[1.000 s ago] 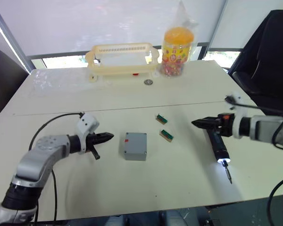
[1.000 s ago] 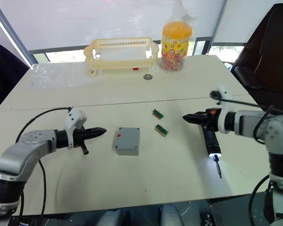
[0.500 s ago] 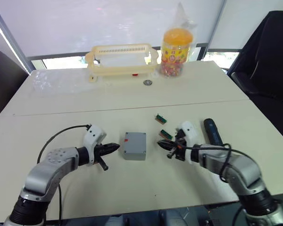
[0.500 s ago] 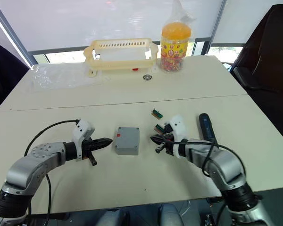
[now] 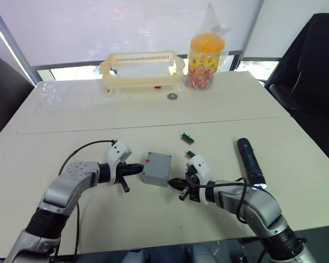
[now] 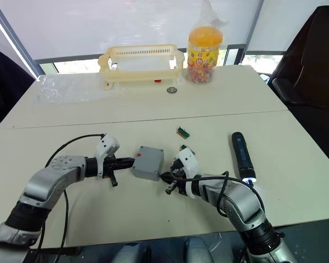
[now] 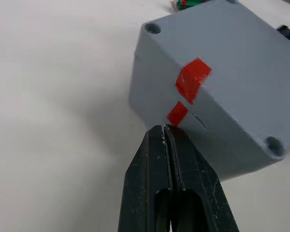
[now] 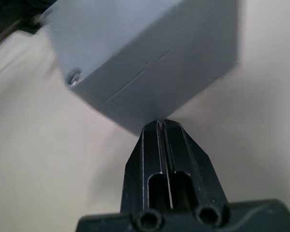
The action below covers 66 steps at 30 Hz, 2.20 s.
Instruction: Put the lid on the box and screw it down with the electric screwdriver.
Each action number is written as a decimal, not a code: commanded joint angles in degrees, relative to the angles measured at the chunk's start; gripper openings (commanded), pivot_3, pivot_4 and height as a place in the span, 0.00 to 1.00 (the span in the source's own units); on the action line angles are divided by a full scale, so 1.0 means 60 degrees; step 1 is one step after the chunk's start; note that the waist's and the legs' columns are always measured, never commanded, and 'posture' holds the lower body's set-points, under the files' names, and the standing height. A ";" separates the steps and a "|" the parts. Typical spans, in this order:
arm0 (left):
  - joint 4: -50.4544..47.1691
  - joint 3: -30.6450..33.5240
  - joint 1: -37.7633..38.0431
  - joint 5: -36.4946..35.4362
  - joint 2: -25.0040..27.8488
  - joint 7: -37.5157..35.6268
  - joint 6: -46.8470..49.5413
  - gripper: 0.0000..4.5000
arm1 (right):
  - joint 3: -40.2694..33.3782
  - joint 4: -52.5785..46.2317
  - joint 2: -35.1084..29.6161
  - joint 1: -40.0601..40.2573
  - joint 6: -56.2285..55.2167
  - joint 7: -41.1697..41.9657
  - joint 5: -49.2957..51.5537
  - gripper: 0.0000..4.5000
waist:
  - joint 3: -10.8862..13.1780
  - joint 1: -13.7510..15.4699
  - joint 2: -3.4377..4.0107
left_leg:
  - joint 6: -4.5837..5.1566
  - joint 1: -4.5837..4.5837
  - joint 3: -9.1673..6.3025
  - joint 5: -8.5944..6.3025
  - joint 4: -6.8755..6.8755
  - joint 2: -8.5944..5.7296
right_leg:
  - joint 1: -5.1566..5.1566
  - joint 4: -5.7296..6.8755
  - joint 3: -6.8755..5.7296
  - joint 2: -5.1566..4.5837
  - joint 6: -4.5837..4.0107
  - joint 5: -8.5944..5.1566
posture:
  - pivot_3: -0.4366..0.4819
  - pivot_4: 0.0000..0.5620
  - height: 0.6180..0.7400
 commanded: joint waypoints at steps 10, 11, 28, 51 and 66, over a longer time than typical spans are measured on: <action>0.2315 -0.0500 -0.1143 0.1202 -0.0136 -0.1310 -0.2058 0.00 | -0.0060 -0.1588 0.0076 0.0290 0.0512 -0.0059 0.0017 0.01 | -0.0001 -0.0011 0.0000 | -0.0001 0.0000 -0.0003 0.0001 0.0000 -0.0005 | -0.0002 0.0006 0.0003 -0.0002 0.0000 0.0000 | 0.48 0.27 1.00; 0.2303 -0.0291 -0.1034 0.1211 -0.0009 -0.1221 -0.2046 0.00 | -0.0445 -0.1871 -0.0143 0.0321 0.0664 0.0081 0.0269 0.01 | -0.0001 -0.0012 -0.0001 | 0.0000 -0.0001 -0.0005 0.0000 0.0000 -0.0006 | -0.0002 0.0003 0.0003 -0.0003 0.0000 0.0000 | 0.48 0.27 1.00; -0.2990 0.1741 0.2251 -0.1461 0.0215 0.0595 0.2035 0.00 | -0.1942 0.1017 -0.1185 -0.1578 -0.1484 0.1423 -0.0228 0.01 | -0.0003 -0.0003 -0.0004 | 0.0000 0.0022 0.0002 0.0001 0.0001 0.0026 | 0.0020 0.0010 0.0004 -0.0002 0.0000 0.0000 | 0.48 0.27 1.00; -0.1818 0.0883 0.1329 -0.0572 -0.0313 0.1210 0.0947 0.00 | -0.0450 0.1843 -0.0260 -0.1444 -0.2295 0.2786 -0.1359 0.01 | -0.0003 0.0005 -0.0004 | -0.0009 0.0027 -0.0004 0.0004 -0.0002 0.0007 | 0.0018 0.0009 0.0006 -0.0002 -0.0007 0.0005 | 0.48 0.27 1.00; -0.1797 0.0427 0.1287 -0.0403 -0.0082 0.0511 0.0811 0.00 | -0.0655 0.0079 0.0158 -0.0543 -0.0990 0.1966 -0.1182 0.01 | -0.0004 -0.0010 -0.0004 | -0.0010 0.0029 -0.0004 0.0005 -0.0003 0.0009 | 0.0016 0.0013 0.0006 0.0000 -0.0008 0.0005 | 0.48 0.27 1.00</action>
